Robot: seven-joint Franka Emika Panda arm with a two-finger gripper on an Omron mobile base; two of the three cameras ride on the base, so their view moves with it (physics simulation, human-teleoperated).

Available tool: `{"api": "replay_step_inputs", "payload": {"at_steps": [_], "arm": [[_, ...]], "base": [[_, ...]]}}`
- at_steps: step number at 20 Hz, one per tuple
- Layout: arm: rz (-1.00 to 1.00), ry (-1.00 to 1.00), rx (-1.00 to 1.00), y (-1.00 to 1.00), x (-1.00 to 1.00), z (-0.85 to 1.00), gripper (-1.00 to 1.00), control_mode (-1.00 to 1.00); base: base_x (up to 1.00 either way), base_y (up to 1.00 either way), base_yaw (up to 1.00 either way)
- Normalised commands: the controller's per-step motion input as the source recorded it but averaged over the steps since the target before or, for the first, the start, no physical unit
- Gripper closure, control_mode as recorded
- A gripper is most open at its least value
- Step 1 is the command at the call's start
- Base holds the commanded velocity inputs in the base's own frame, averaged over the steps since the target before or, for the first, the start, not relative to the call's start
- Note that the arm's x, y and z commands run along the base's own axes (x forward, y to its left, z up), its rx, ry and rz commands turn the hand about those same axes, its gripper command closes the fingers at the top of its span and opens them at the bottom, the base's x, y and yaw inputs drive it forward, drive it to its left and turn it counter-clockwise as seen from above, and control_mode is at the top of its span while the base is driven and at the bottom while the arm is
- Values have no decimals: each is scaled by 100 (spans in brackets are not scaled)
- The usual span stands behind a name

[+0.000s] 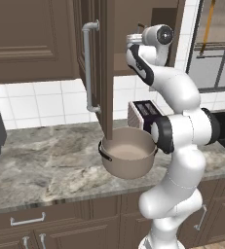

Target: Pick the kettle from the cabinet and place it on a stove burner. Then pick the pot from the counter and place it on another stove burner. Finally, turn both burners on.

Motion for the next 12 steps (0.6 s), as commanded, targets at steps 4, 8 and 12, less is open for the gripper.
{"api": "replay_step_inputs", "payload": {"at_steps": [4,8,12], "arm": [[0,0,0,0,0,0,100,-100],[0,0,0,0,0,0,100,-100],[0,0,0,0,0,0,100,-100]], "base": [[0,0,0],[0,0,0],[0,0,0]]}}
